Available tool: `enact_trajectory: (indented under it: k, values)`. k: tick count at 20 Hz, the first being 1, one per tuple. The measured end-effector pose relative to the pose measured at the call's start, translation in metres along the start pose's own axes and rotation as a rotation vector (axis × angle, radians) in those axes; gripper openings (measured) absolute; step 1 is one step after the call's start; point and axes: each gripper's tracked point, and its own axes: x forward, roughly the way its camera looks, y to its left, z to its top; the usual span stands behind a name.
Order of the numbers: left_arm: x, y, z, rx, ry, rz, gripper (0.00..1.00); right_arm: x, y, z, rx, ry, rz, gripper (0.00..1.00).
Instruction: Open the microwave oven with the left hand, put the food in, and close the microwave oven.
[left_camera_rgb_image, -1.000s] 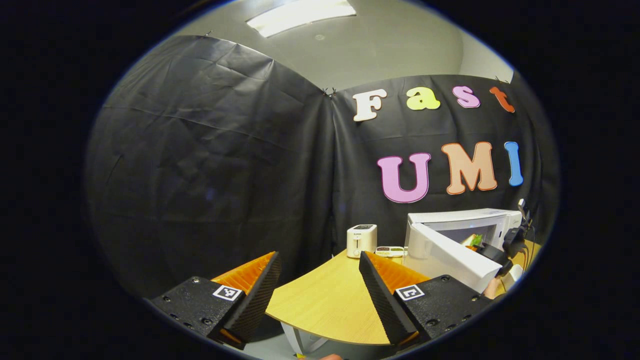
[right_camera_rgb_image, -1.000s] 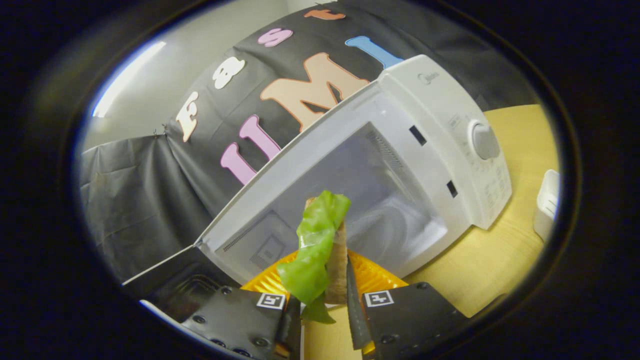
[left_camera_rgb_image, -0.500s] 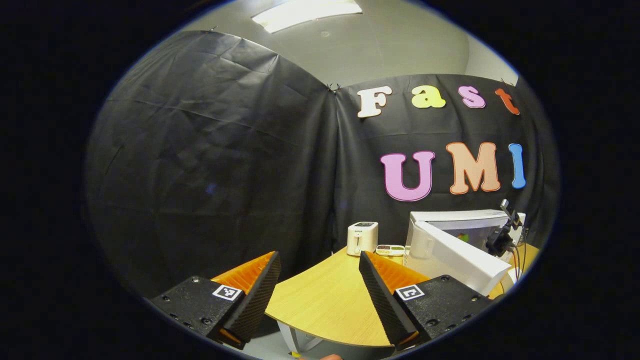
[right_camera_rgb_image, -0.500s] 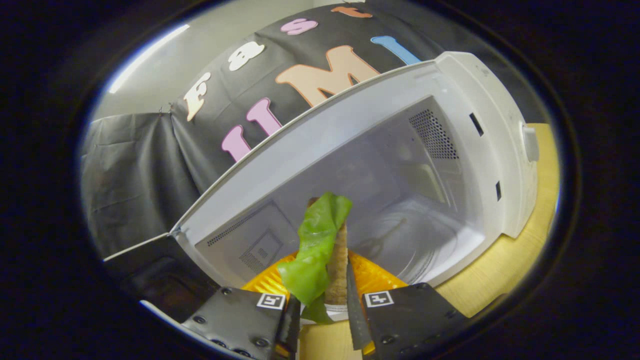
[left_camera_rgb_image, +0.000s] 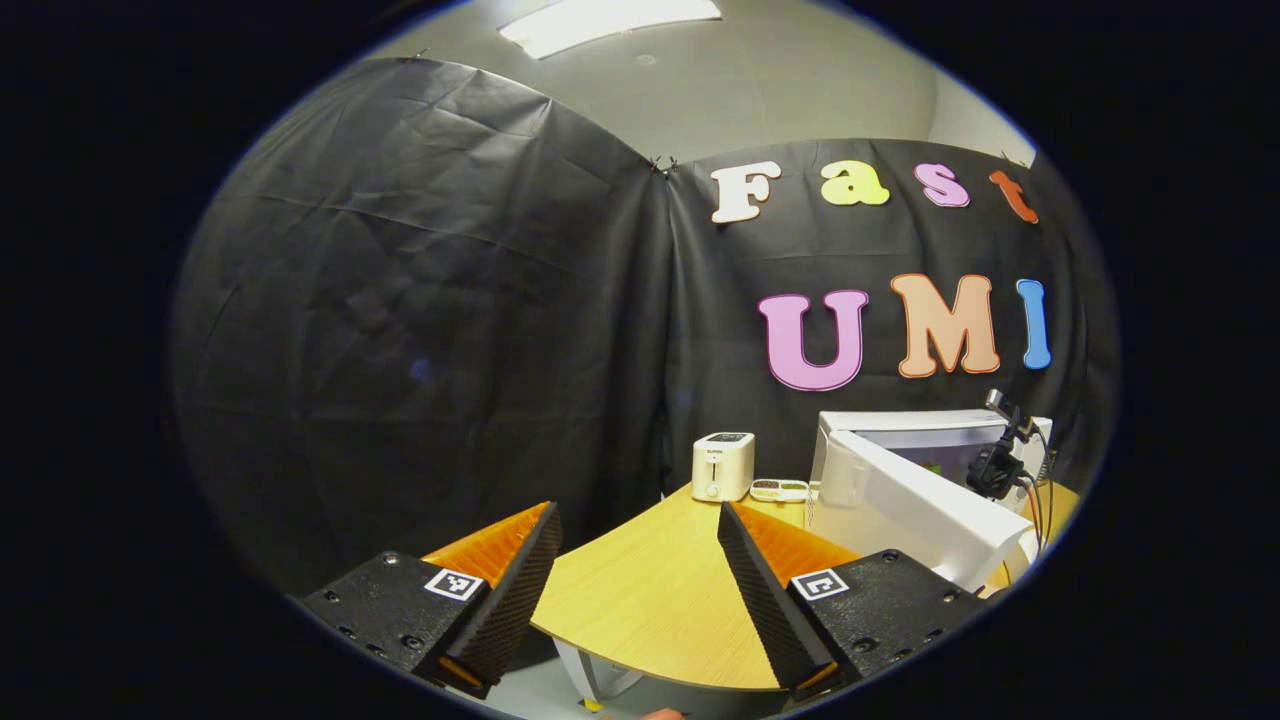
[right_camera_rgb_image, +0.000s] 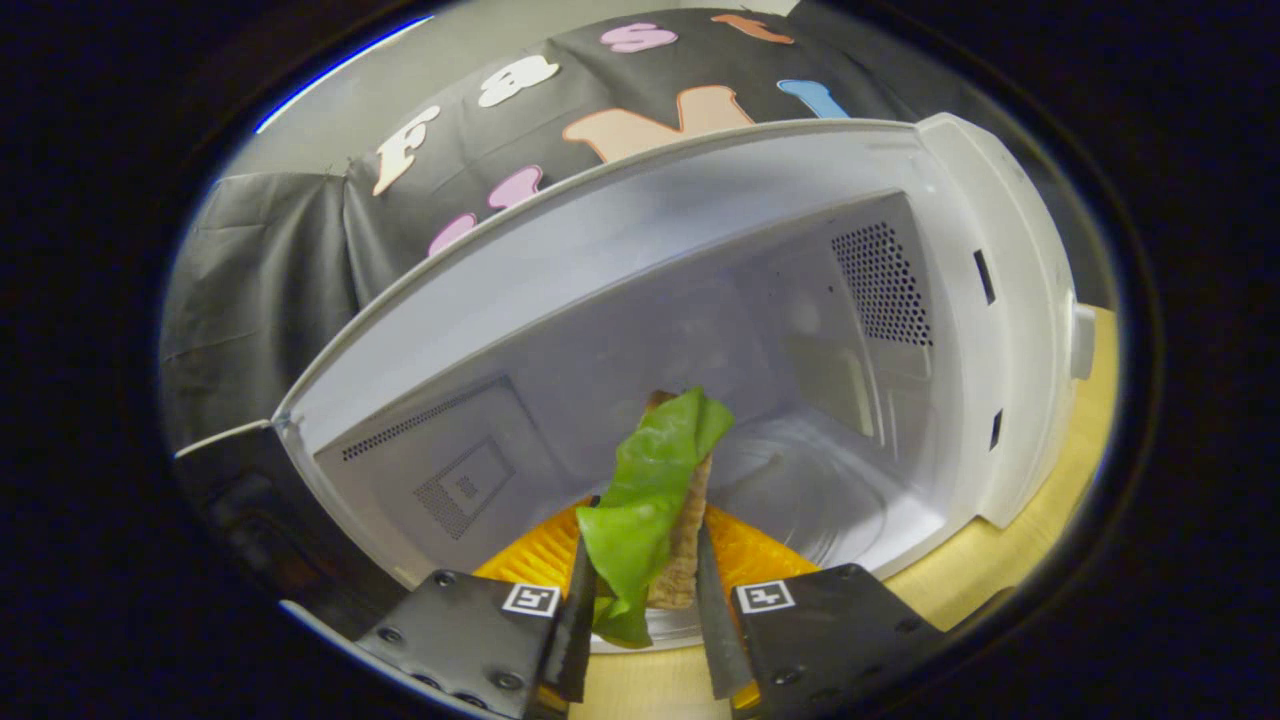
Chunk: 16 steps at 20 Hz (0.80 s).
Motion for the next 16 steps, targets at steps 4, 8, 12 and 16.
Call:
enact_trajectory:
  k: [4,8,12,16]
  values:
    - [-0.001,-0.002,0.001,-0.009,-0.002,-0.007,0.96,0.002,-0.004,-0.001,-0.019,0.016,0.01,0.43]
    - [-0.001,-0.004,0.002,-0.01,-0.003,-0.012,0.96,0.001,-0.018,0.001,-0.088,0.02,-0.044,0.56]
    - [-0.001,-0.005,0.0,-0.009,0.003,-0.012,0.96,0.005,-0.036,0.005,-0.242,0.027,-0.073,0.84]
    - [0.0,-0.01,-0.003,-0.007,0.015,-0.023,0.96,0.001,-0.036,0.019,-0.276,-0.017,-0.043,0.92]
